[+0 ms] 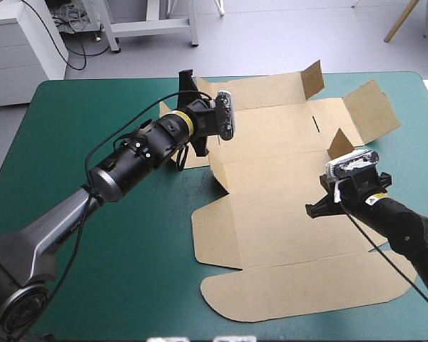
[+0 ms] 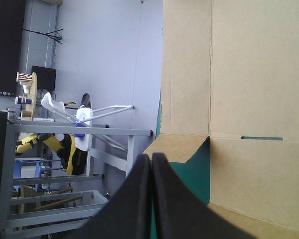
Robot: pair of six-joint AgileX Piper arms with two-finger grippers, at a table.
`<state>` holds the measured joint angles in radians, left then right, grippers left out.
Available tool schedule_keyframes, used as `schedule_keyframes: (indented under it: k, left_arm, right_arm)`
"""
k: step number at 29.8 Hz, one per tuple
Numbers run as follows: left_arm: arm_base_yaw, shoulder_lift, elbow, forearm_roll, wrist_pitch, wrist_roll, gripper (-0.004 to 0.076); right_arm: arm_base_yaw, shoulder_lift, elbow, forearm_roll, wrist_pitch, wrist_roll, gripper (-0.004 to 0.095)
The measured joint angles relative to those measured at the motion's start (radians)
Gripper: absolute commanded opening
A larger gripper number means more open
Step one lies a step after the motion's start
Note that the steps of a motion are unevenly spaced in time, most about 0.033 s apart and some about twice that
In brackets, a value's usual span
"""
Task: Fold the box
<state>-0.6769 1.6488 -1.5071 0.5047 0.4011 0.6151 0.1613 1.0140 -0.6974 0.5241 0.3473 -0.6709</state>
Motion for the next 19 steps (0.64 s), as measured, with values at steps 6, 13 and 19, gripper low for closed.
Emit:
schedule_keyframes:
  k: [6, 13, 19]
  left_arm:
    - [0.0, 0.0, 0.0, 0.0, 0.0, 0.0, -0.001]
    - [0.0, 0.0, 0.0, -0.001, 0.0, 0.0, -0.001]
    - [0.0, 0.0, 0.0, -0.001, 0.0, 0.0, -0.001]
  right_arm:
    - [0.0, 0.0, 0.0, 0.0, 0.0, 0.0, -0.0014]
    - [0.0, 0.0, 0.0, 0.0, 0.002, 0.0, -0.0014]
    - [0.0, 0.0, 0.0, 0.0, 0.016, 0.0, -0.0014]
